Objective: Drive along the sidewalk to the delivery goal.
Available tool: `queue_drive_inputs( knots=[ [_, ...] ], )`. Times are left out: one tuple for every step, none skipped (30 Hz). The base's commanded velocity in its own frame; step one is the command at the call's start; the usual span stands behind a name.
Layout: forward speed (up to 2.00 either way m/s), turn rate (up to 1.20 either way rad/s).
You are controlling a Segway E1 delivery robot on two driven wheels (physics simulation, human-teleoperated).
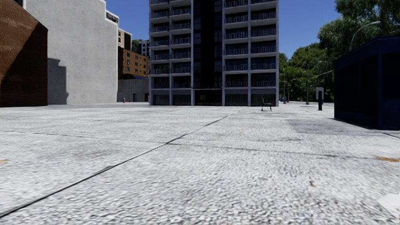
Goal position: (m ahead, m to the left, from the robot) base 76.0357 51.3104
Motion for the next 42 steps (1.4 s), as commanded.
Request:
queue_drive_inputs(
  knots=[
    [1.57,0.0],
    [1.53,0.0],
    [1.51,0.0],
    [1.51,0.0],
    [1.5,0.0],
    [1.5,0.0],
    [1.5,0.0],
    [1.5,0.0],
    [1.5,0.0],
    [1.5,0.0],
    [1.5,0.0],
    [1.5,0.0],
    [1.5,0.0],
    [1.5,0.0],
    [1.5,0.0],
    [1.5,0.0],
    [1.5,0.0],
    [1.5,0.0],
    [1.5,0.0],
    [1.5,0.0],
    [1.5,0.0],
    [1.5,0.0],
    [1.5,0.0],
    [1.5,0.0],
    [1.5,0.0],
    [1.5,0.0],
    [1.5,0.0],
    [1.5,0.0],
    [1.5,0.03],
    [1.5,0.1],
    [1.5,0.15],
    [1.5,0.15],
    [1.55,0.16],
    [2.0,0.17],
    [2.0,0.17],
    [2.0,0.17],
    [2.0,0.18],
    [2.0,0.18],
    [2.0,0.18],
    [2.0,0.18],
    [2.0,0.21],
    [2.0,0.22]
  ],
)
